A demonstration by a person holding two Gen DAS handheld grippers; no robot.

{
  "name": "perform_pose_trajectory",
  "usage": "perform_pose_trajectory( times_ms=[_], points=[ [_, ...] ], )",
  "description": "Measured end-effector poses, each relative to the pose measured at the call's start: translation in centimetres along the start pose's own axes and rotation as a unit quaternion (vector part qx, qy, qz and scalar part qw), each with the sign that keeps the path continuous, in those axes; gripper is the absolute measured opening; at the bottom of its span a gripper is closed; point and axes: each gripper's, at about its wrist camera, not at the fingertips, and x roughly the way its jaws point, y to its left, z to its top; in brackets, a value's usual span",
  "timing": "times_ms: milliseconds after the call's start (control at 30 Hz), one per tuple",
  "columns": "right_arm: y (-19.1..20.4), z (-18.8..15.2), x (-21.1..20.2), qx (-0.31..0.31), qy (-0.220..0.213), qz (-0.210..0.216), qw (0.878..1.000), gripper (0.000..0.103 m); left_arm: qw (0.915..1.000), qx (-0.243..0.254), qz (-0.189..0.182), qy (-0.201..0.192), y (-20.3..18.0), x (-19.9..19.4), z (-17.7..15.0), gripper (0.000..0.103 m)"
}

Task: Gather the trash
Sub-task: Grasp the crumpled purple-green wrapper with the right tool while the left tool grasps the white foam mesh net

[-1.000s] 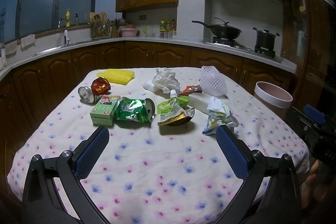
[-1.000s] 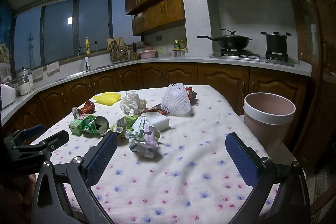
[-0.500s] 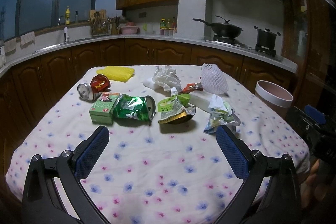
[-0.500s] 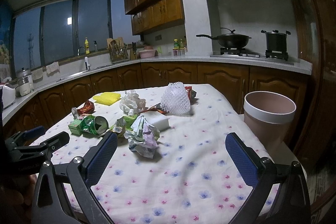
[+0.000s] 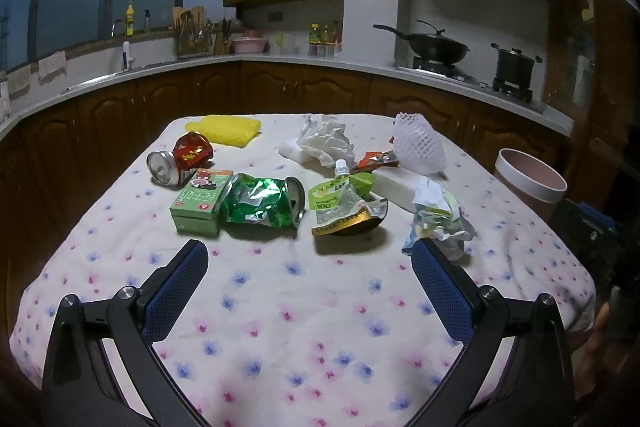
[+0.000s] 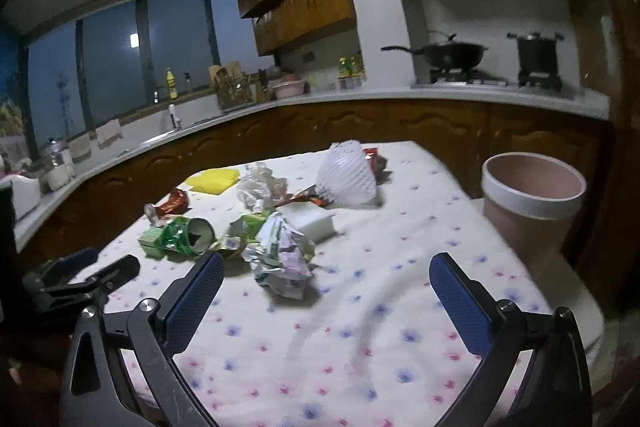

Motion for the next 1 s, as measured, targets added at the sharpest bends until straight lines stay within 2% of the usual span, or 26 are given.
perform_pose_trajectory(
  times_ms=[200,500,700,800,867,1000],
  points=[
    [-0.3,0.9,2.7,0.031,0.046,0.055,0.997,0.098,0.9997,-0.009,-0.010,-0.018,0.5,1.1,0.9,0.103],
    [0.3,1.6,8.0,0.040,0.121,0.081,0.989,0.089,0.9995,-0.016,-0.027,-0.007,0.8,3.1,2.6,0.098],
    [-0.3,1.1,11.9,0.064,0.182,0.093,0.977,0.076,0.9994,-0.014,-0.030,0.005,0.7,4.6,4.0,0.096],
    [-0.9,0.4,13.7,0.081,0.209,0.104,0.969,0.063,0.9992,-0.015,-0.034,0.016,0.5,5.5,4.6,0.096],
    [-1.3,0.2,14.2,0.095,0.212,0.120,0.965,0.037,0.9991,-0.006,-0.034,0.022,0.1,6.1,5.0,0.096],
    [-2.2,1.3,13.3,0.100,0.192,0.112,0.970,0.027,0.9984,0.006,-0.039,0.041,-0.9,7.6,5.8,0.096]
  ],
)
